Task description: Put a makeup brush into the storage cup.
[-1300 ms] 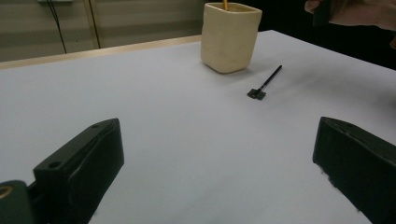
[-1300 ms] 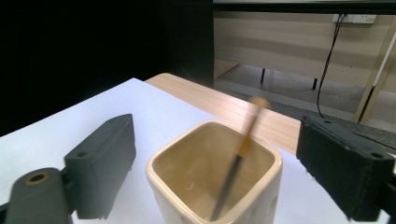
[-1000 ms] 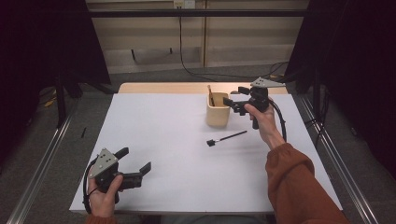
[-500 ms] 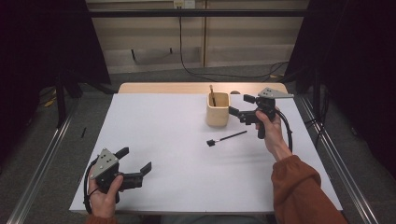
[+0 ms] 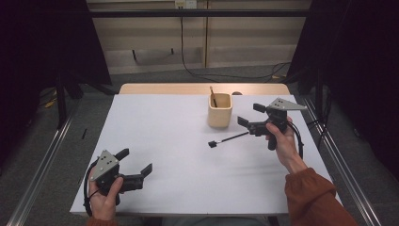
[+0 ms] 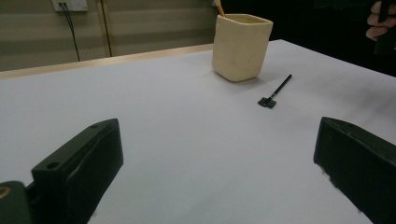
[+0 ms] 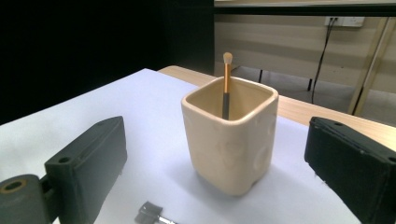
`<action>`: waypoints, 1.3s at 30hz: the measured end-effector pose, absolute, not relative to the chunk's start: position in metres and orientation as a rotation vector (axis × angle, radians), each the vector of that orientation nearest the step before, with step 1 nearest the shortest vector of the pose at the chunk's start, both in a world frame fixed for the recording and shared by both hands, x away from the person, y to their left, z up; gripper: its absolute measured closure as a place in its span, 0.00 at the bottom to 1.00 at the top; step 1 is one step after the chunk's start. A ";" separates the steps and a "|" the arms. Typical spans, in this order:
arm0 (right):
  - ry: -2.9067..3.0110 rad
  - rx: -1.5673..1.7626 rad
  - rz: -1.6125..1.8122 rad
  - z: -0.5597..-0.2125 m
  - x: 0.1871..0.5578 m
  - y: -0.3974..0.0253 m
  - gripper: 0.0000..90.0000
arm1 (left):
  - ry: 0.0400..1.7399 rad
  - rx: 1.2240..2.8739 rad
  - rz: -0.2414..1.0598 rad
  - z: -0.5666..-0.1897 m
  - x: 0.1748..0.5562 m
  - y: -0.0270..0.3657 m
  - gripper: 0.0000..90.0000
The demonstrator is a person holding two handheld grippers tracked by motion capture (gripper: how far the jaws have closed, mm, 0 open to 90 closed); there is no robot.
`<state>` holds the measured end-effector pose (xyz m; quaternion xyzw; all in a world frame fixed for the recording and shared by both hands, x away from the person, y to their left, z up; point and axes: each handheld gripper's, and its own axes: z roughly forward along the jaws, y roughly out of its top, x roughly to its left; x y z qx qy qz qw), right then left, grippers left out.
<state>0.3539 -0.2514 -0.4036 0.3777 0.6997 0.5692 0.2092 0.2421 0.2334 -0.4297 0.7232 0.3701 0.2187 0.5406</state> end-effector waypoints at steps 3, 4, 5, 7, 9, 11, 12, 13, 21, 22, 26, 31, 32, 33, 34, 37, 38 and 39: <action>1.956 1.050 1.589 -0.404 0.346 -0.255 0.05 | 0.878 1.720 0.521 -0.429 0.242 0.233 0.02; 1.958 1.053 1.592 -0.404 0.343 -0.257 0.05 | 0.880 1.721 0.520 -0.429 0.242 0.233 0.02; 1.964 1.046 1.594 -0.403 0.340 -0.258 0.05 | 0.889 1.718 0.517 -0.430 0.242 0.233 0.02; 1.956 1.048 1.591 -0.403 0.334 -0.261 0.05 | 0.893 1.724 0.523 -0.430 0.243 0.233 0.02; 1.949 1.050 1.588 -0.404 0.328 -0.264 0.05 | 0.897 1.716 0.519 -0.430 0.243 0.233 0.02; 1.953 1.060 1.574 -0.406 0.323 -0.267 0.05 | 0.894 1.715 0.523 -0.430 0.242 0.233 0.02; 1.941 1.060 1.573 -0.407 0.320 -0.269 0.05 | 0.896 1.714 0.522 -0.430 0.242 0.233 0.02; 1.936 1.066 1.573 -0.408 0.316 -0.271 0.06 | 0.893 1.713 0.523 -0.430 0.242 0.234 0.02; 1.904 1.086 1.576 -0.409 0.296 -0.283 0.06 | 0.894 1.711 0.524 -0.429 0.241 0.234 0.02; 1.894 1.083 1.577 -0.409 0.292 -0.284 0.06 | 0.893 1.711 0.525 -0.429 0.240 0.234 0.02; 1.888 1.088 1.568 -0.412 0.280 -0.289 0.06 | 0.892 1.707 0.528 -0.429 0.240 0.235 0.02; 1.880 1.094 1.559 -0.416 0.268 -0.294 0.06 | 0.892 1.707 0.529 -0.428 0.239 0.235 0.02; 1.878 1.097 1.558 -0.417 0.265 -0.295 0.06 | 0.894 1.702 0.525 -0.428 0.238 0.235 0.02; 1.875 1.097 1.558 -0.418 0.263 -0.296 0.06 | 0.895 1.696 0.525 -0.428 0.237 0.235 0.02; 1.879 1.109 1.556 -0.420 0.259 -0.297 0.06 | 0.895 1.698 0.527 -0.428 0.237 0.235 0.02; 1.897 1.116 1.540 -0.423 0.252 -0.298 0.07 | 0.900 1.692 0.524 -0.428 0.235 0.237 0.02; 1.899 1.115 1.532 -0.424 0.249 -0.298 0.07 | 0.900 1.691 0.525 -0.428 0.235 0.238 0.02; 1.901 1.117 1.529 -0.425 0.246 -0.298 0.07 | 0.902 1.686 0.526 -0.428 0.235 0.238 0.02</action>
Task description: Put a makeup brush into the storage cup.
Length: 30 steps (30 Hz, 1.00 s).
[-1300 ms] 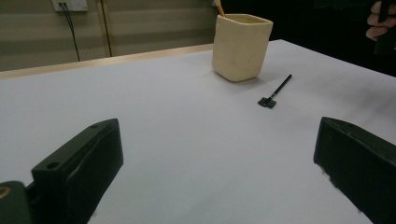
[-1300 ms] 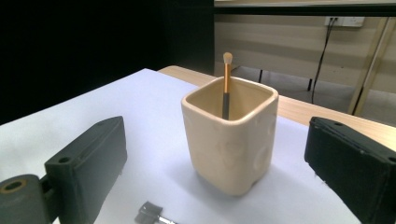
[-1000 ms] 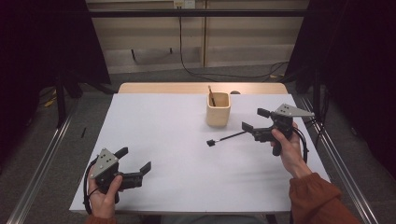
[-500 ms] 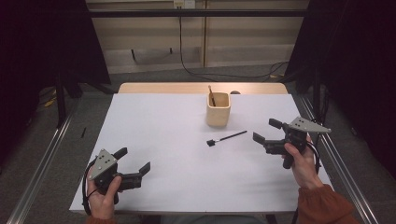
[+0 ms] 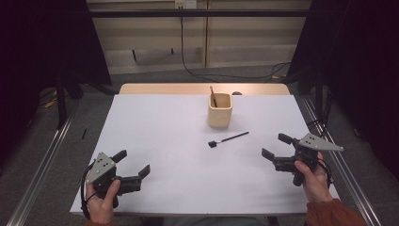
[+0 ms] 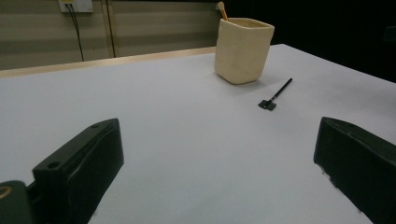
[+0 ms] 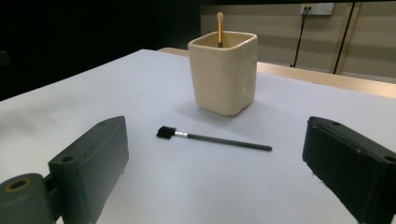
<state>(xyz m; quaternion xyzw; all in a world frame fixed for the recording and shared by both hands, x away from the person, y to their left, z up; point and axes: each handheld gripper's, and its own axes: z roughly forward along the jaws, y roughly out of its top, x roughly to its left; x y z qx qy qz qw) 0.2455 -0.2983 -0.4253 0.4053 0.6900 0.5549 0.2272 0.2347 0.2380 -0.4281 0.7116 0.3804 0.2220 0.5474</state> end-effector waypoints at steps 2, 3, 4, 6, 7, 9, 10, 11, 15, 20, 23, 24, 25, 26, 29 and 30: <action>1.895 1.117 1.527 -0.426 0.241 -0.299 0.07 | 0.900 1.687 0.527 -0.428 0.234 0.239 0.02; 1.895 1.119 1.519 -0.427 0.238 -0.300 0.07 | 0.901 1.687 0.527 -0.428 0.234 0.238 0.02; 1.884 1.127 1.519 -0.427 0.236 -0.300 0.07 | 0.899 1.685 0.526 -0.428 0.234 0.238 0.02; 1.883 1.132 1.521 -0.429 0.232 -0.301 0.07 | 0.894 1.690 0.528 -0.428 0.233 0.238 0.02; 1.881 1.134 1.515 -0.429 0.229 -0.301 0.07 | 0.897 1.691 0.530 -0.428 0.232 0.238 0.02; 1.876 1.147 1.508 -0.432 0.223 -0.303 0.07 | 0.893 1.690 0.531 -0.427 0.232 0.239 0.02; 1.867 1.155 1.511 -0.433 0.220 -0.304 0.07 | 0.893 1.687 0.532 -0.427 0.232 0.240 0.02; 1.863 1.162 1.504 -0.434 0.216 -0.305 0.07 | 0.900 1.685 0.532 -0.427 0.231 0.240 0.02; 1.826 1.190 1.510 -0.436 0.206 -0.310 0.06 | 0.899 1.690 0.535 -0.427 0.231 0.241 0.02; 1.804 1.189 1.506 -0.436 0.198 -0.316 0.06 | 0.909 1.676 0.547 -0.426 0.229 0.244 0.02; 1.819 1.186 1.509 -0.436 0.198 -0.316 0.05 | 0.909 1.681 0.550 -0.426 0.228 0.246 0.02; 1.824 1.182 1.510 -0.436 0.198 -0.315 0.04 | 0.910 1.679 0.551 -0.426 0.228 0.245 0.02; 1.822 1.183 1.515 -0.435 0.198 -0.315 0.04 | 0.907 1.682 0.552 -0.426 0.228 0.245 0.02; 1.820 1.178 1.521 -0.435 0.198 -0.315 0.04 | 0.904 1.686 0.551 -0.426 0.228 0.245 0.02; 1.831 1.167 1.516 -0.434 0.199 -0.315 0.03 | 0.906 1.680 0.546 -0.427 0.229 0.245 0.02; 1.833 1.166 1.520 -0.434 0.200 -0.314 0.03 | 0.907 1.681 0.547 -0.427 0.230 0.245 0.02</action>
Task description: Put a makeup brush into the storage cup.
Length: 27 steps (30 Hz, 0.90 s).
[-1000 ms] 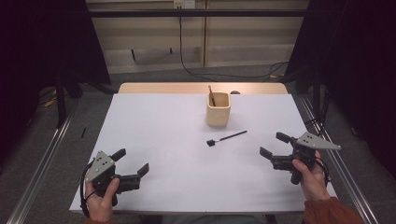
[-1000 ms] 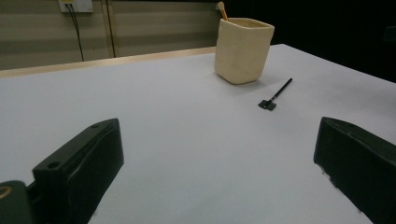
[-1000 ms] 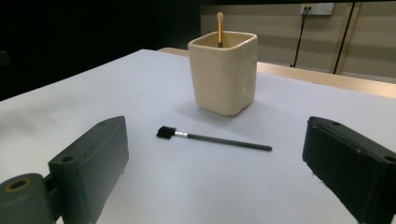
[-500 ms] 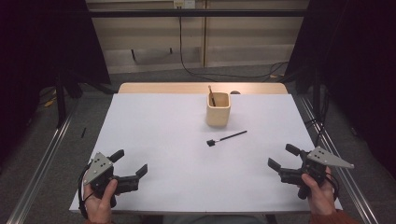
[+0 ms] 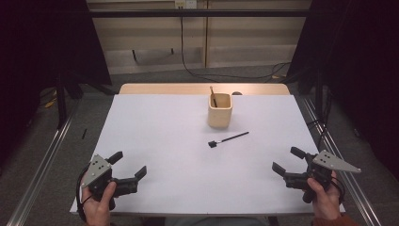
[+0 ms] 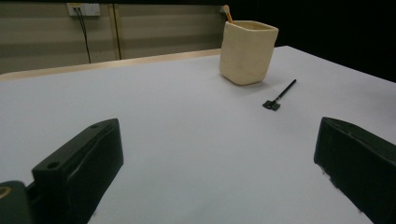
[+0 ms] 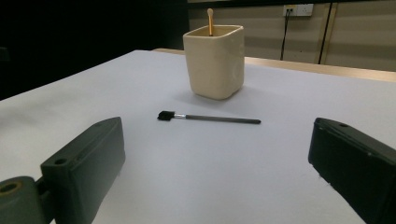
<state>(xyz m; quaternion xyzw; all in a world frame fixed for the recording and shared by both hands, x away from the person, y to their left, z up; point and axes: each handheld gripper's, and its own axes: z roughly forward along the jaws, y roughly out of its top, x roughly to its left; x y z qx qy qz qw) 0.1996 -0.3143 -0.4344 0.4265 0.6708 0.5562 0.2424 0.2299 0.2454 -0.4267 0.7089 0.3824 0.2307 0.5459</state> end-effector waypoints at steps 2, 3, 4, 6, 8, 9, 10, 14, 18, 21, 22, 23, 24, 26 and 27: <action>1.835 1.164 1.516 -0.434 0.200 -0.314 0.02 | 0.909 1.685 0.540 -0.427 0.231 0.245 0.02; 1.842 1.159 1.512 -0.434 0.201 -0.314 0.02 | 0.904 1.690 0.540 -0.427 0.232 0.245 0.02; 1.844 1.157 1.509 -0.434 0.201 -0.313 0.01 | 0.900 1.691 0.538 -0.428 0.232 0.245 0.02; 1.837 1.162 1.507 -0.433 0.202 -0.312 0.01 | 0.897 1.698 0.535 -0.428 0.232 0.244 0.02; 1.847 1.166 1.518 -0.433 0.202 -0.312 0.00 | 0.894 1.697 0.533 -0.428 0.232 0.244 0.01; 1.853 1.165 1.525 -0.433 0.203 -0.312 0.00 | 0.897 1.694 0.531 -0.428 0.232 0.244 0.01; 1.855 1.160 1.526 -0.432 0.204 -0.311 0.00 | 0.895 1.697 0.532 -0.428 0.232 0.244 0.01; 1.881 1.135 1.551 -0.430 0.208 -0.310 0.00 | 0.899 1.692 0.519 -0.428 0.234 0.241 0.02; 1.892 1.138 1.553 -0.427 0.214 -0.309 0.00 | 0.888 1.701 0.517 -0.428 0.235 0.238 0.02; 1.910 1.113 1.556 -0.423 0.219 -0.306 0.01 | 0.878 1.709 0.521 -0.428 0.236 0.239 0.02; 1.912 1.115 1.558 -0.422 0.221 -0.305 0.01 | 0.877 1.708 0.520 -0.428 0.236 0.239 0.01; 1.916 1.112 1.559 -0.421 0.224 -0.304 0.02 | 0.877 1.708 0.517 -0.428 0.236 0.239 0.01; 1.921 1.103 1.566 -0.420 0.226 -0.302 0.03 | 0.873 1.709 0.511 -0.429 0.236 0.239 0.01; 1.914 1.098 1.567 -0.418 0.231 -0.300 0.04 | 0.878 1.708 0.502 -0.429 0.237 0.239 0.01; 1.915 1.093 1.570 -0.417 0.234 -0.298 0.04 | 0.872 1.711 0.506 -0.429 0.236 0.239 0.02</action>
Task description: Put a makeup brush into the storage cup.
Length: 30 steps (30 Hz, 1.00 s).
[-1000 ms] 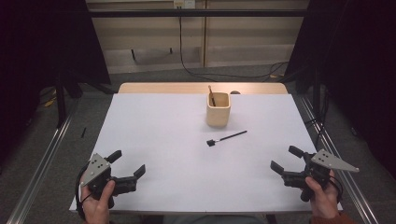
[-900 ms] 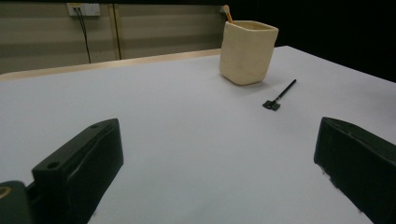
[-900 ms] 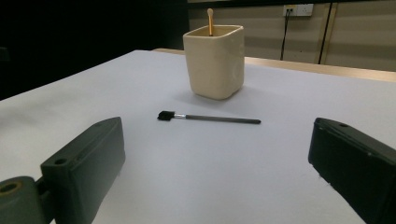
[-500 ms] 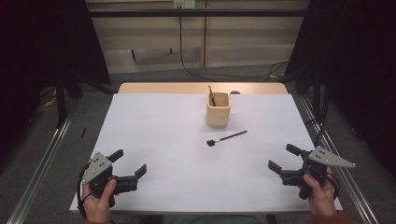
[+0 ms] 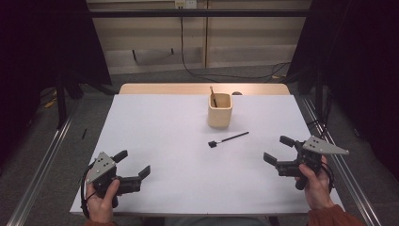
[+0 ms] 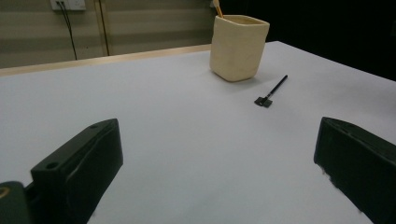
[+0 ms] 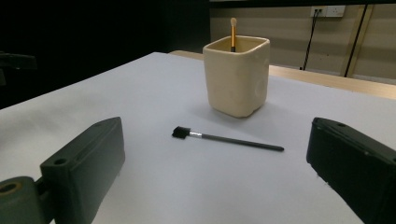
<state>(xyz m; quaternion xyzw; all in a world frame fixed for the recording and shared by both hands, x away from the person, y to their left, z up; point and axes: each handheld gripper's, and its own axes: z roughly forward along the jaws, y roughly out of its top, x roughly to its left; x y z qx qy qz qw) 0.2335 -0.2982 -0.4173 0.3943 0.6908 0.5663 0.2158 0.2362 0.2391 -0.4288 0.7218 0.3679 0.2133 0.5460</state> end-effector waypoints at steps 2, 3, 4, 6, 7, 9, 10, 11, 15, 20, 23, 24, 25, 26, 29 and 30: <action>1.918 1.086 1.563 -0.415 0.238 -0.296 0.03 | 0.868 1.714 0.510 -0.428 0.236 0.240 0.01; 1.918 1.081 1.573 -0.414 0.241 -0.295 0.02 | 0.873 1.709 0.509 -0.429 0.235 0.240 0.01; 1.919 1.079 1.578 -0.414 0.244 -0.294 0.02 | 0.877 1.704 0.510 -0.429 0.235 0.240 0.01; 1.917 1.073 1.573 -0.411 0.250 -0.292 0.02 | 0.872 1.710 0.512 -0.428 0.235 0.240 0.01; 1.918 1.067 1.576 -0.410 0.253 -0.292 0.02 | 0.870 1.708 0.511 -0.428 0.235 0.240 0.01; 1.910 1.062 1.582 -0.407 0.259 -0.291 0.03 | 0.876 1.695 0.501 -0.428 0.234 0.239 0.01; 1.915 1.053 1.577 -0.406 0.262 -0.290 0.03 | 0.865 1.695 0.497 -0.427 0.233 0.239 0.01; 1.916 1.043 1.573 -0.405 0.265 -0.289 0.03 | 0.857 1.703 0.502 -0.427 0.232 0.238 0.01; 1.925 1.022 1.576 -0.404 0.276 -0.284 0.03 | 0.853 1.709 0.504 -0.427 0.234 0.235 0.01; 1.905 1.035 1.577 -0.402 0.292 -0.278 0.06 | 0.867 1.695 0.506 -0.428 0.234 0.238 0.01; 1.917 1.018 1.575 -0.401 0.300 -0.273 0.05 | 0.865 1.699 0.509 -0.427 0.234 0.237 0.01; 1.924 1.012 1.576 -0.401 0.302 -0.271 0.05 | 0.863 1.699 0.508 -0.428 0.234 0.237 0.01; 1.929 1.005 1.572 -0.401 0.305 -0.270 0.05 | 0.860 1.701 0.508 -0.428 0.234 0.237 0.01; 1.939 0.998 1.573 -0.400 0.307 -0.268 0.04 | 0.860 1.703 0.508 -0.428 0.234 0.237 0.01; 1.959 0.988 1.578 -0.398 0.314 -0.262 0.03 | 0.863 1.701 0.505 -0.428 0.235 0.237 0.01; 1.960 0.983 1.573 -0.398 0.317 -0.261 0.03 | 0.863 1.703 0.506 -0.428 0.235 0.238 0.01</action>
